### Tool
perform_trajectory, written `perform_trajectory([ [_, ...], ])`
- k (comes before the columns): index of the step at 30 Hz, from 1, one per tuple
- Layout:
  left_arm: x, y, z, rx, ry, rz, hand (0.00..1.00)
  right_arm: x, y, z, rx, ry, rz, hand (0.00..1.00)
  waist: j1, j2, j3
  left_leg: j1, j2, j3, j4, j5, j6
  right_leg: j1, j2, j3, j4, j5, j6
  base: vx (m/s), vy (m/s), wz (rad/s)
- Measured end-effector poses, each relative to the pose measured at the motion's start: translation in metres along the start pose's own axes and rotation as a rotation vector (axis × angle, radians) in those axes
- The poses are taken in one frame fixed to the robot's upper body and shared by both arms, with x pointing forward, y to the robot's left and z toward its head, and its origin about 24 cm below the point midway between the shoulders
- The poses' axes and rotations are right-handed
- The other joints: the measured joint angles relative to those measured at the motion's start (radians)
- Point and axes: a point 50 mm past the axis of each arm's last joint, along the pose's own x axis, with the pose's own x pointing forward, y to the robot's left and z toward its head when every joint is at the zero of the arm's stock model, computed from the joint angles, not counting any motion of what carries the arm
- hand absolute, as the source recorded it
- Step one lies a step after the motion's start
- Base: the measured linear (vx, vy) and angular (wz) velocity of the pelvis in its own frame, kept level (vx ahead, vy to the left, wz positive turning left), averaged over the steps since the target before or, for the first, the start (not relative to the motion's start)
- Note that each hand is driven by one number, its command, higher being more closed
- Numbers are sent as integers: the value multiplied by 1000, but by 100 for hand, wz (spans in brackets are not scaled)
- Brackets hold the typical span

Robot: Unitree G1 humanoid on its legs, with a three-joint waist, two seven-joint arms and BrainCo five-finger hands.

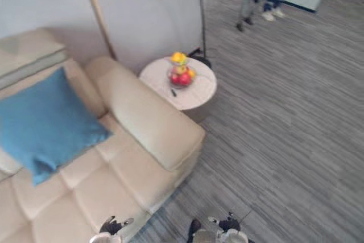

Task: Pick up cushions and gather them together orderly.

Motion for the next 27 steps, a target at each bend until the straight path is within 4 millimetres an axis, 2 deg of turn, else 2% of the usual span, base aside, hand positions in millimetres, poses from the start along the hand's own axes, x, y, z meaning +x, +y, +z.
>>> perform_trajectory([
  [2,-1,1,-3,-2,10,-2,0,0,-2,0,20,1,-9,0,2,0,8,-59,73,-23,234,-2,-2,9,12,35,22,-29,-16,86,-188,-71],
  [3,-1,0,-2,-34,9,0,0,0,-5,0,33,-2,-19,0,1,11,23,-121,153,-76,439,29,46,34,42,51,36,-46,-30,97,-199,-53],
  [4,-1,1,-3,-57,11,6,0,0,-4,0,38,-1,-18,0,4,22,28,-153,189,-113,548,72,107,43,63,74,50,-59,-38,118,-188,-88],
  [5,-2,0,-4,-68,6,8,0,0,-5,-1,35,3,-20,0,14,29,26,-203,203,-193,663,105,126,57,86,126,71,-83,-57,147,-106,-95],
  [6,-2,0,-4,-70,6,8,0,0,-4,0,35,2,-19,0,16,30,27,-225,183,-230,684,64,92,62,89,147,78,-93,-69,159,-40,-115],
  [7,-2,-2,-2,-77,-5,4,0,0,-2,2,43,1,-15,0,15,23,29,-254,133,-284,673,-1,61,64,95,195,81,-96,-68,206,-23,-106],
  [9,-2,-2,1,-96,-18,10,0,1,-1,2,42,4,-14,0,24,11,36,-282,36,-357,585,-72,42,65,100,274,80,-94,-65,175,2,-128],
  [10,-3,-3,1,-111,-24,14,0,1,0,2,39,6,-15,0,30,9,38,-291,-21,-418,489,-97,31,65,109,334,81,-96,-58,238,97,-167],
  [11,-3,-3,2,-119,-30,16,0,1,1,3,30,6,-12,0,30,9,38,-311,-83,-520,386,-108,13,65,124,400,81,-99,-47,249,125,-157],
  [12,-3,-3,2,-121,-32,16,0,1,2,3,26,5,-9,0,31,9,38,-316,-107,-575,345,-108,13,65,131,429,81,-101,-42,257,174,-170],
  [13,-4,-5,2,-123,-33,13,0,1,3,4,24,3,-8,0,37,10,37,-312,-146,-686,254,-100,25,59,144,482,88,-104,-27,213,185,-145],
  [15,-4,-5,0,-124,-28,11,0,1,5,7,-2,-7,0,0,38,19,31,-287,-139,-727,134,-63,64,36,178,542,147,-141,-8,220,204,-147],
  [16,-2,2,2,-111,-32,24,0,0,12,7,-7,-7,16,0,42,-2,25,-258,-138,-664,111,-65,39,13,170,564,211,-179,10,227,171,-151],
  [17,-2,10,3,-100,-34,44,0,-1,19,4,-7,-2,33,0,42,-40,5,-238,-138,-593,81,-71,48,-16,140,544,240,-189,29,232,152,-127],
  [19,-1,14,4,-94,-36,50,0,-2,26,4,-6,-3,49,0,47,-58,-4,-206,-126,-534,50,-71,48,-27,124,507,236,-188,43,239,61,-99],
  [20,-1,13,3,-95,-29,53,0,-3,29,5,-8,-10,56,0,58,-58,-4,-178,-113,-484,29,-71,48,-38,98,415,237,-183,54,213,9,-102],
  [21,-1,13,0,-95,-10,65,0,-3,31,8,-7,-24,61,0,64,-53,-2,-154,-106,-445,11,-71,48,-50,69,326,240,-189,62,171,-30,-95],
  [22,-1,13,-1,-111,2,77,0,-3,33,11,-9,-37,65,0,67,-43,2,-134,-99,-406,0,-71,48,-61,22,175,255,-204,75,165,-67,-70],
  [24,-1,11,-2,-113,23,80,0,-2,33,16,-24,-48,65,0,68,-23,12,-111,-92,-350,1,-71,48,-69,-73,-135,278,-218,50,163,-90,-61],
  [25,-1,10,-1,-104,22,73,0,0,32,20,-36,-55,63,0,76,-10,15,-97,-90,-324,1,-72,46,-62,-87,-241,278,-214,25,188,-102,-79],
  [26,-1,8,-3,-72,29,56,0,2,28,24,-50,-59,54,0,79,27,14,-86,-83,-317,2,-72,47,-48,-74,-279,268,-192,-7,252,-116,-94],
  [27,-1,4,-6,-34,34,32,0,3,21,22,-67,-46,39,0,80,43,13,-72,-75,-318,12,-68,47,-26,-57,-286,247,-181,-26,225,-94,-93],
])
